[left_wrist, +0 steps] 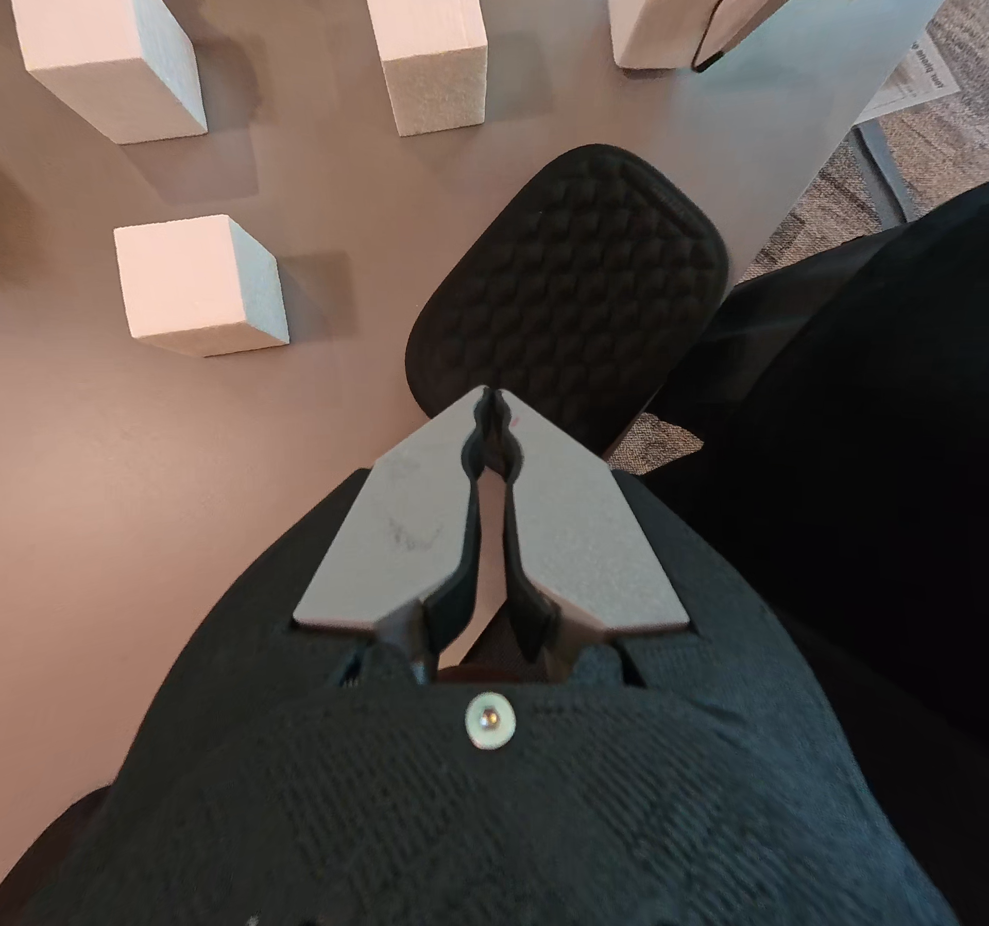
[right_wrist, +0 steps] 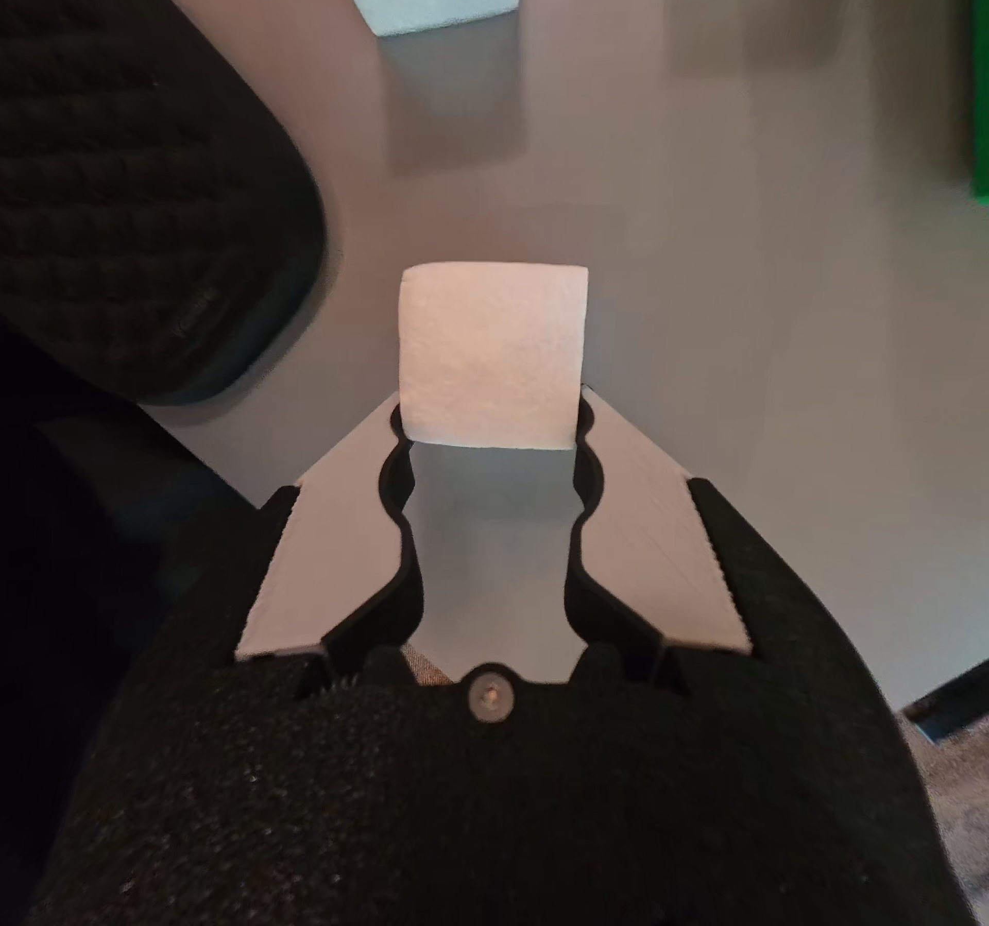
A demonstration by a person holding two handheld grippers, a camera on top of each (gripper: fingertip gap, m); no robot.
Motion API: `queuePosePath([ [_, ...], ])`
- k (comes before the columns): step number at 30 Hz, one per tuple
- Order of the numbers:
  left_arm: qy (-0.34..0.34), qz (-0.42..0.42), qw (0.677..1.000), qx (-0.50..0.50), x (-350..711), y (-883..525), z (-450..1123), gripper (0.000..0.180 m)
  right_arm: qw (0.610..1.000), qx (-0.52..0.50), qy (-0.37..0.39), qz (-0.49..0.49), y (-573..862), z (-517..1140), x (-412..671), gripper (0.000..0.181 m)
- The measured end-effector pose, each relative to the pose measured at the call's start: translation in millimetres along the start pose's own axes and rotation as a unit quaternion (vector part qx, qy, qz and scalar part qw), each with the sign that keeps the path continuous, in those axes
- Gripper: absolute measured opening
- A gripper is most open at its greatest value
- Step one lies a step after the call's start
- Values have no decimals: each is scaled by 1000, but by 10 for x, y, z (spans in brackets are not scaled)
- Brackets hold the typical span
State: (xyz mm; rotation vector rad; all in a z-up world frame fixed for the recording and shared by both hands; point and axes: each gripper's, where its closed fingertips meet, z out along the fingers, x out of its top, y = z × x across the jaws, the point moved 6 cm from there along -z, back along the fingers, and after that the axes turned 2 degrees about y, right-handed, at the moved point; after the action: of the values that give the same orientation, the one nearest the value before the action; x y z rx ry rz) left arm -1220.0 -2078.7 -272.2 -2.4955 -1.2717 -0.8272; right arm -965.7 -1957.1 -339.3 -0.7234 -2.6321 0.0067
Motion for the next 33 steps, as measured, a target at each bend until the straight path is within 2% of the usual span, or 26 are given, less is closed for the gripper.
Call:
queuePosePath([
  [9, 6, -15, 1000, 3, -22, -15, -9, 4, 996, 46, 74, -3, -162, -220, 369, 58],
  [13, 3, -17, 1000, 10, -39, -29, -5, 4, 999, 4, 43, -15, -79, -57, 265, 58],
  [18, 1, -25, 1000, 11, -67, -33, 3, 3, 1000, 3, 3, -25, -103, 145, 84, 59],
  [29, -2, -13, 1000, 9, -50, -28, 12, 9, 989, 83, 119, -13, -225, -386, 475, 58],
  [33, -6, -10, 1000, 3, -65, -5, 31, 11, 985, 88, 143, -49, -301, -560, 570, 58],
])
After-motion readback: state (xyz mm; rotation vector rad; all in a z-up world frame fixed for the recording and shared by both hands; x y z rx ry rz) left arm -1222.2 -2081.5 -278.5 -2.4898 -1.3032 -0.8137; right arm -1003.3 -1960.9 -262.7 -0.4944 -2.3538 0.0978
